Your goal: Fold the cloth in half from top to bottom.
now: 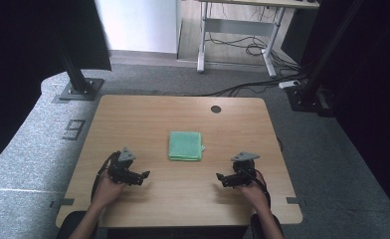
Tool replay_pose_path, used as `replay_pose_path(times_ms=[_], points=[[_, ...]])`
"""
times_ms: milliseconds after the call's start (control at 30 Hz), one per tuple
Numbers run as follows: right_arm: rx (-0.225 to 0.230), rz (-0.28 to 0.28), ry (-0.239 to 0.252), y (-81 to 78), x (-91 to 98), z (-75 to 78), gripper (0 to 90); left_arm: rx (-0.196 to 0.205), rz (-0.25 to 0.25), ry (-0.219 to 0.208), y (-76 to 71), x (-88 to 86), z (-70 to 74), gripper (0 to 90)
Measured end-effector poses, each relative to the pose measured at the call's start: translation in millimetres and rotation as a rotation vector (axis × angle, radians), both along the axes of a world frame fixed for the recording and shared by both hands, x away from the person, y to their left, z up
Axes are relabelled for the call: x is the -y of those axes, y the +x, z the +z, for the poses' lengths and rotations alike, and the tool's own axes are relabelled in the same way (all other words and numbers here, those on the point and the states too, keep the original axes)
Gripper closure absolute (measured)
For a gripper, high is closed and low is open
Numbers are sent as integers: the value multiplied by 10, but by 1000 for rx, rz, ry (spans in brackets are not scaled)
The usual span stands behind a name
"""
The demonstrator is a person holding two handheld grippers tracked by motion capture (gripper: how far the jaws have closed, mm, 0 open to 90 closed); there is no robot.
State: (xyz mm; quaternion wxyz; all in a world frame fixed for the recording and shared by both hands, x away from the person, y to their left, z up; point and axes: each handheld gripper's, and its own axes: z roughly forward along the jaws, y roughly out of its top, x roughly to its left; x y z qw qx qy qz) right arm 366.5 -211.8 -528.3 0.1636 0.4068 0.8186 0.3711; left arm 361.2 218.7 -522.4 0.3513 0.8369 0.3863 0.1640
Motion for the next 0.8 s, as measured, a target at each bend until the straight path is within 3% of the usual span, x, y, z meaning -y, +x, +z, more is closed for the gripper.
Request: replay_pose_path(times_ms=[500,800], points=[[-40,-10,-19,-31,3,-259,0,-60,-8,36,-29,38,-257,0],[-16,-6,-44,-50,-33,-281,0,-68,5,44,-20,56,-263,0]])
